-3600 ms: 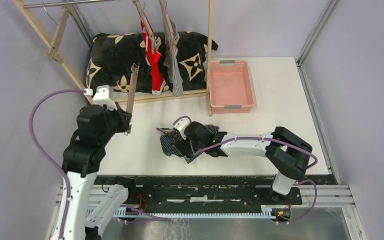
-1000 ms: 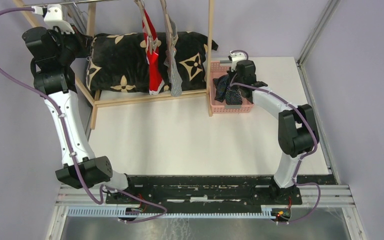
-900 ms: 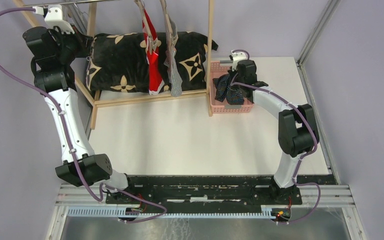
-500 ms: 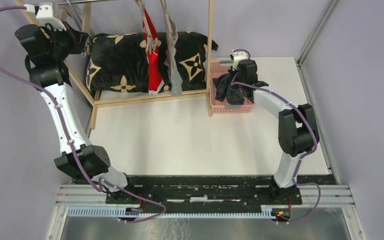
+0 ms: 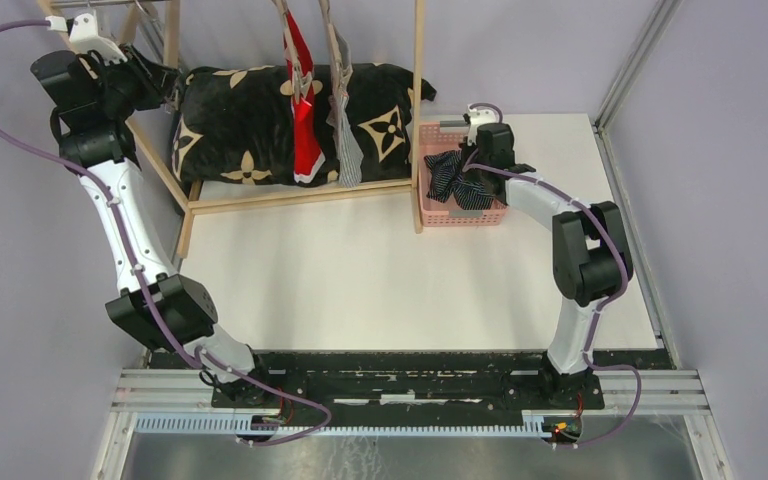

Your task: Remove the underwear clipped to the hanger

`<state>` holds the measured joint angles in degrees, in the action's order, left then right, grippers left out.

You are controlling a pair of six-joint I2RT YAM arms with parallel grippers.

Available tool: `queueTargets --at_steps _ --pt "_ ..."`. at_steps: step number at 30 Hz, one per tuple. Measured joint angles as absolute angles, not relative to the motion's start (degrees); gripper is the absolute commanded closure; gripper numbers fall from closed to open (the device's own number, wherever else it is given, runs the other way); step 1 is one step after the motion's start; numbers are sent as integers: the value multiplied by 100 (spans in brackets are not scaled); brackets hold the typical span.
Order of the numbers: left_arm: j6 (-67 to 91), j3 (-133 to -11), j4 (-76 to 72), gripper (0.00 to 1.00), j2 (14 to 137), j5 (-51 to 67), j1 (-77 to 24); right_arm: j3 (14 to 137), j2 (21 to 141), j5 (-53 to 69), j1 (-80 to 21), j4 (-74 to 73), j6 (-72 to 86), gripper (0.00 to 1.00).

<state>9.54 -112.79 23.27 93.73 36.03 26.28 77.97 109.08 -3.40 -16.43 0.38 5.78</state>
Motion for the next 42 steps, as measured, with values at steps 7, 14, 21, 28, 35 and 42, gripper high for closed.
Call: queueTargets --at_steps 7,14,21,28,35,42 --pt "1164 -11098 2403 32 9072 3507 2628 7797 11024 -342 -1597 16 716 100" --pt "1323 -11098 2388 22 8488 3347 2628 7795 11024 -340 -1575 14 722 97" --pt "1380 -11098 2388 5 7891 3004 2628 7778 11015 -320 -1557 -5 760 26" --pt "1422 -11104 2412 4 7509 2864 2628 7443 10645 -261 -1557 12 720 0" --pt "1935 -10884 2058 6 7334 3371 2593 7015 9710 -296 -1559 272 727 0" --pt "1885 -11034 2279 7 7450 2842 1037 6873 8868 -113 -1564 346 827 0"
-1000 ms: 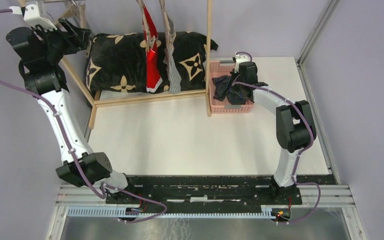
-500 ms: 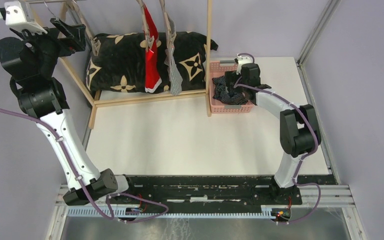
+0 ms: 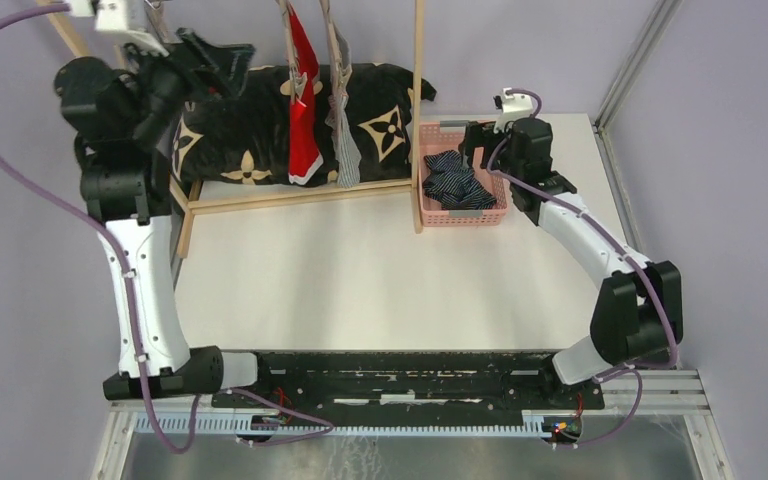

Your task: Remove the underwear clipped to the hanger

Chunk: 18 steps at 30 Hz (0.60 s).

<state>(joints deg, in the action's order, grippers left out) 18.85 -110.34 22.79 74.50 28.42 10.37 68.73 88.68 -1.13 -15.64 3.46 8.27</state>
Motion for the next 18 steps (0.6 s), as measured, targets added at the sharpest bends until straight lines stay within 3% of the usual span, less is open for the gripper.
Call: queueTargets --at_steps 5,18 --pt "1636 -11649 2453 7 8079 2147 -89 6748 8407 1 -1623 303 875 0" --pt "1533 -12040 2650 7 9325 1160 -497 6429 7472 -25 -1675 49 681 0"
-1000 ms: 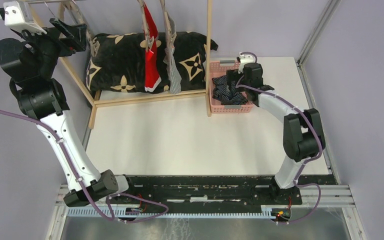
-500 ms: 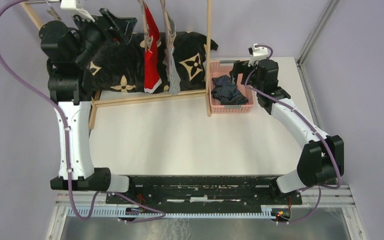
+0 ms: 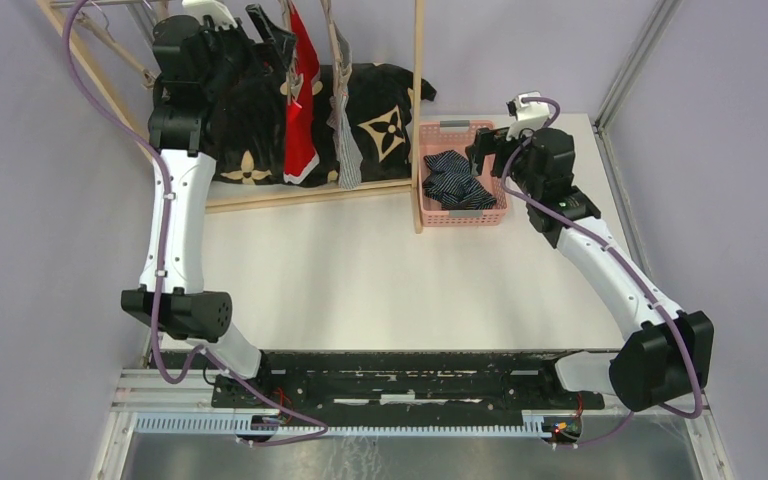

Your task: Remove the underwear clipped to the hanger

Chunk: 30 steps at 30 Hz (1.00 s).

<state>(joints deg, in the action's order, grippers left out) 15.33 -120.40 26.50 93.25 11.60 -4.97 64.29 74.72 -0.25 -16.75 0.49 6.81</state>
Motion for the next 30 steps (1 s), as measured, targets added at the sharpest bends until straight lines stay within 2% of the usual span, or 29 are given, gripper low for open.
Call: queueTargets --at_steps 8,14,17,22,25,30 --pt "1529 -12221 2600 8 9424 1059 -703 6383 7472 -34 -1688 -91 609 1" --pt "1431 -12221 2604 14 9480 1015 -722 6381 7478 -47 -1715 -123 561 1" --pt "1385 -12215 2606 21 9504 921 -727 6381 7476 -54 -1715 -132 543 2" --pt "1304 -12138 2606 44 9511 812 -727 6381 7476 -64 -1715 -134 502 1" --pt "1243 -12075 2606 54 9511 753 -727 6379 7474 -64 -1715 -132 482 1" --pt "1188 -11990 2604 61 9544 701 -727 6326 7443 -62 -1726 -132 467 1"
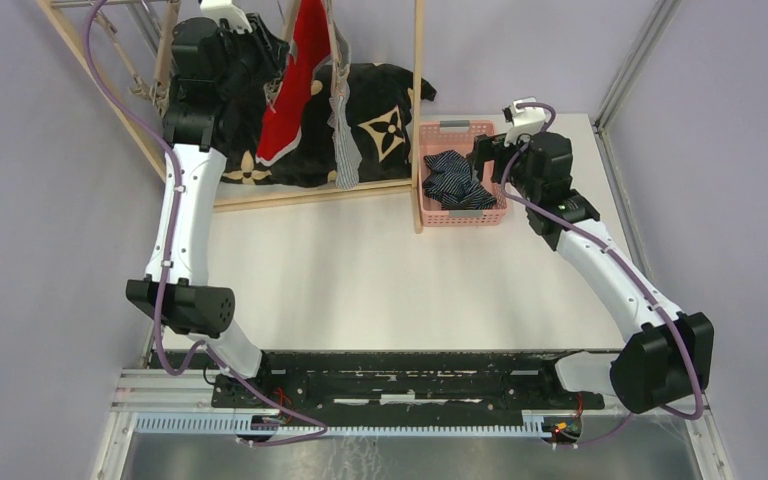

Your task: Remove the underwear clipped to the hanger

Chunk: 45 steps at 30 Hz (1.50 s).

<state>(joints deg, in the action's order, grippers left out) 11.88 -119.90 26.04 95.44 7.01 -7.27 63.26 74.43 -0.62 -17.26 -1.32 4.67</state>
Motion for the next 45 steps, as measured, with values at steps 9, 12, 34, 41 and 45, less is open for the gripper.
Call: queueTargets --at_steps 9,12,34,41,45 --pt "1118 -11791 2438 80 9574 615 -727 6274 7201 -62 -1726 -99 462 1" --pt "1103 -11723 2314 97 9574 611 -727 6274 7177 -62 -1734 -89 462 1" --pt "930 -11924 2329 97 9574 353 -727 6200 7164 -43 -1752 -89 362 3" --pt "674 -12215 2729 97 9572 137 -727 6200 7170 -43 -1752 -89 331 3" --pt "578 -12169 2757 97 9518 64 -727 6200 7177 -40 -1752 -89 320 3"
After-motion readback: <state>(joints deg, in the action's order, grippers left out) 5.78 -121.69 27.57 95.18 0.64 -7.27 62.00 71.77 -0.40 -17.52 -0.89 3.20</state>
